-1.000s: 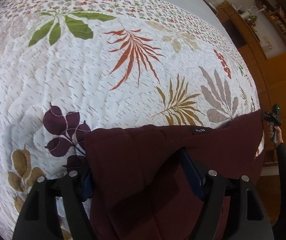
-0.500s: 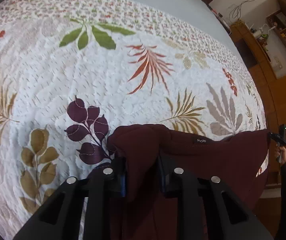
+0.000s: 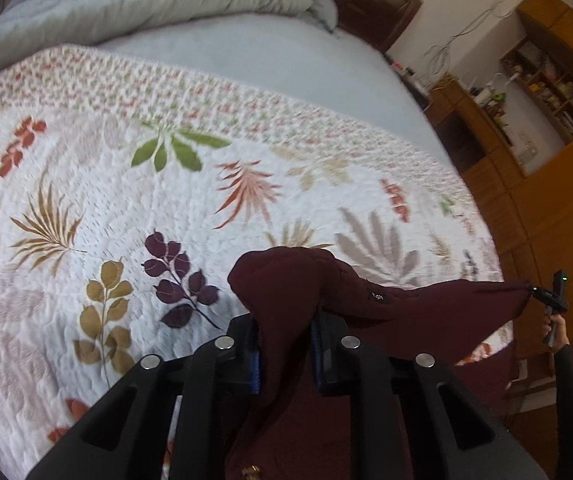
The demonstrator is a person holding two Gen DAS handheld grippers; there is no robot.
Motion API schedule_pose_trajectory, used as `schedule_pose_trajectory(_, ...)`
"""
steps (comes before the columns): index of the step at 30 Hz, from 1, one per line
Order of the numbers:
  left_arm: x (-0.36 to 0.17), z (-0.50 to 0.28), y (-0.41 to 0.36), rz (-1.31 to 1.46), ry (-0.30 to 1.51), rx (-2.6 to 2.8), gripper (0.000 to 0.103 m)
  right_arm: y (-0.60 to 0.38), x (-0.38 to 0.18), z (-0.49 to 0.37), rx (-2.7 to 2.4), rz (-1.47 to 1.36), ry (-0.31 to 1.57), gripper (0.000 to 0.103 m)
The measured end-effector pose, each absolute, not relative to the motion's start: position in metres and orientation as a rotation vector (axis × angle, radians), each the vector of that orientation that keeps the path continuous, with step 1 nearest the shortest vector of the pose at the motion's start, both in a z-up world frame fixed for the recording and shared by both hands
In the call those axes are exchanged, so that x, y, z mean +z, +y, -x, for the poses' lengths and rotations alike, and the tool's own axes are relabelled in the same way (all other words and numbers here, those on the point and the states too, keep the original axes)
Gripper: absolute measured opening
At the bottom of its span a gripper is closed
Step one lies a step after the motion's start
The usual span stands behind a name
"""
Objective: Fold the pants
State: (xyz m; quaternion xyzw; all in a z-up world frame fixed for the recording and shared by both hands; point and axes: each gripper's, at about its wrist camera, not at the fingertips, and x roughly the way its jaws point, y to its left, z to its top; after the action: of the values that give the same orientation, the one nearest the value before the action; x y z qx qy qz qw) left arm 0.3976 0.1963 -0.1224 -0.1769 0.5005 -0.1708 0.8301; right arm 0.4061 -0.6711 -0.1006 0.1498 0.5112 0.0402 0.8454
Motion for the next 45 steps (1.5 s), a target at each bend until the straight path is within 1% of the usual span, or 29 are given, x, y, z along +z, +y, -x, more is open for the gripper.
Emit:
schedule_pose_trajectory(7, -0.070, -0.339, 0.188, 0.340, 0.983, -0.412, 0.018, -0.672, -0.082, -0.347, 0.048, -0.299, 1.034, 0.023)
schedule_pose_trajectory(13, -0.044, -0.268, 0.188, 0.354, 0.907, -0.462, 0.018, -0.663, -0.076, -0.283, 0.036, -0.266, 0.969, 0.023)
schedule_pose_trajectory(16, -0.046, -0.234, 0.194, 0.381, 0.884, -0.477, 0.018, -0.658, -0.073, -0.242, 0.022, -0.238, 0.913, 0.023)
schedule_pose_trajectory(19, -0.064, -0.199, 0.205, 0.435, 0.887, -0.478, 0.018, -0.651, -0.084, -0.205, -0.006, -0.203, 0.880, 0.024)
schedule_pose_trajectory(22, -0.098, -0.168, 0.217, 0.493, 0.937, -0.468, 0.018, -0.645, -0.103, -0.174, -0.034, -0.186, 0.863, 0.026)
schedule_pose_trajectory(23, -0.108, -0.162, 0.218, 0.493, 0.958, -0.457, 0.018, -0.642, -0.109, -0.166, -0.045, -0.186, 0.862, 0.028)
schedule_pose_trajectory(24, -0.124, -0.156, 0.217, 0.475, 1.005, -0.437, 0.021, -0.636, -0.119, -0.156, -0.056, -0.178, 0.866, 0.029)
schedule_pose_trajectory(25, -0.136, -0.151, 0.218, 0.464, 1.045, -0.419, 0.027, -0.634, -0.125, -0.150, -0.057, -0.184, 0.872, 0.031)
schedule_pose_trajectory(27, -0.162, -0.142, 0.222, 0.459, 1.130, -0.354, 0.035, -0.630, -0.144, -0.139, -0.084, -0.206, 0.908, 0.036)
schedule_pose_trajectory(28, -0.171, -0.138, 0.225, 0.451, 1.167, -0.320, 0.046, -0.629, -0.149, -0.133, -0.096, -0.217, 0.916, 0.040)
schedule_pose_trajectory(29, -0.177, -0.133, 0.228, 0.436, 1.191, -0.272, 0.055, -0.630, -0.154, -0.128, -0.114, -0.234, 0.920, 0.052)
schedule_pose_trajectory(30, -0.181, -0.126, 0.233, 0.434, 1.195, -0.231, 0.072, -0.632, -0.160, -0.121, -0.145, -0.273, 0.925, 0.061)
schedule_pose_trajectory(31, -0.183, -0.120, 0.238, 0.441, 1.191, -0.201, 0.078, -0.635, -0.163, -0.115, -0.162, -0.306, 0.926, 0.063)
schedule_pose_trajectory(34, -0.177, -0.096, 0.268, 0.525, 1.160, -0.090, 0.078, -0.638, -0.171, -0.098, -0.185, -0.411, 0.922, 0.066)
schedule_pose_trajectory(37, -0.152, -0.069, 0.278, 0.628, 1.047, -0.063, 0.078, -0.642, -0.180, -0.082, -0.180, -0.576, 0.910, 0.067)
schedule_pose_trajectory(38, -0.142, -0.062, 0.271, 0.655, 1.009, -0.109, 0.079, -0.642, -0.183, -0.078, -0.168, -0.638, 0.898, 0.069)
schedule_pose_trajectory(39, -0.137, -0.060, 0.263, 0.677, 0.990, -0.148, 0.080, -0.641, -0.187, -0.073, -0.151, -0.710, 0.878, 0.073)
schedule_pose_trajectory(40, -0.135, -0.060, 0.254, 0.715, 0.969, -0.192, 0.085, -0.641, -0.190, -0.071, -0.134, -0.767, 0.864, 0.073)
schedule_pose_trajectory(41, -0.136, -0.063, 0.241, 0.776, 0.961, -0.256, 0.086, -0.639, -0.192, -0.069, -0.122, -0.820, 0.849, 0.073)
schedule_pose_trajectory(43, -0.145, -0.073, 0.222, 0.854, 0.981, -0.316, 0.086, -0.635, -0.199, -0.069, -0.086, -0.928, 0.818, 0.074)
schedule_pose_trajectory(45, -0.157, -0.088, 0.208, 0.867, 1.018, -0.296, 0.086, -0.627, -0.202, -0.074, -0.073, -0.963, 0.814, 0.074)
